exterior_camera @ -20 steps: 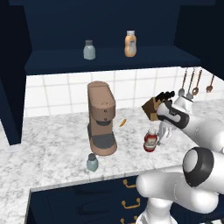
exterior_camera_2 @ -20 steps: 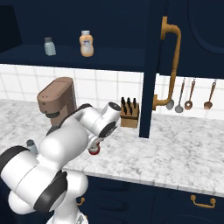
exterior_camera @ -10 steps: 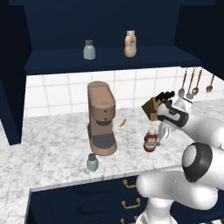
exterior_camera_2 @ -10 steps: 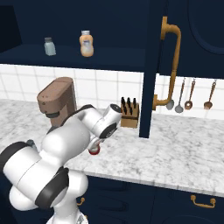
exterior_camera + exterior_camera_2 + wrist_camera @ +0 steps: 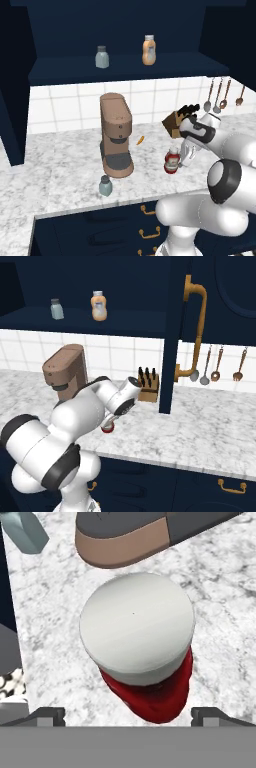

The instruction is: Put the shaker and condiment bottle from the counter next to their counterparts in the cabinet.

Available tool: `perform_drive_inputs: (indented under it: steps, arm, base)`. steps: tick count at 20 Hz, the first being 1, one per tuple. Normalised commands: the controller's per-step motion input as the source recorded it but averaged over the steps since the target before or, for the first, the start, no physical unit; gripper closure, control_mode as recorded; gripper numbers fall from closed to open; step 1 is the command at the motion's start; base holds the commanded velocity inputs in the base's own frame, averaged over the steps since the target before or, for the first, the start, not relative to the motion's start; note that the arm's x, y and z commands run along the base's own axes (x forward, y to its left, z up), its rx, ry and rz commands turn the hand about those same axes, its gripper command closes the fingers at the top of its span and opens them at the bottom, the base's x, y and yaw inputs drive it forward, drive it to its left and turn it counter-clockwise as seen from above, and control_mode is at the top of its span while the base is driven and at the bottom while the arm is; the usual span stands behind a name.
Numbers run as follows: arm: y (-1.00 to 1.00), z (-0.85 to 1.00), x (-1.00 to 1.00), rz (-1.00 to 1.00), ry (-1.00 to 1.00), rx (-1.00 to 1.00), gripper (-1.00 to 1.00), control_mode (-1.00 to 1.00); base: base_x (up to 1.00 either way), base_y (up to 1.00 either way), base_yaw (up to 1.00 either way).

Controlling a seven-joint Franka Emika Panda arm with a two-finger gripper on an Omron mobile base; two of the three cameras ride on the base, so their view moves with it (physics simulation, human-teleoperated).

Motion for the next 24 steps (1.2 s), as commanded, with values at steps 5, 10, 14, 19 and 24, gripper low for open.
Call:
perform_drive_inputs:
  steps: [5, 10, 14, 19, 24]
  arm:
    - [0.0, -0.02, 0.05, 0.0, 0.0, 0.02, -1.0, -1.0]
    - [0.0, -0.02, 0.05, 0.0, -0.01, 0.01, -1.0, -1.0]
    - [0.0, -0.03, 0.04, 0.0, 0.0, 0.03, -1.0, -1.0]
    - [0.0, -0.03, 0.05, 0.0, 0.0, 0.03, -1.0, -1.0]
    - [0.0, -0.01, 0.05, 0.0, 0.0, 0.03, -1.0, -1.0]
  base:
    - [0.0, 0.0, 0.0]
    - [0.0, 0.0, 0.0]
    - [0.0, 0.0, 0.0]
    - [0.0, 0.0, 0.0]
    - [0.0, 0.0, 0.0]
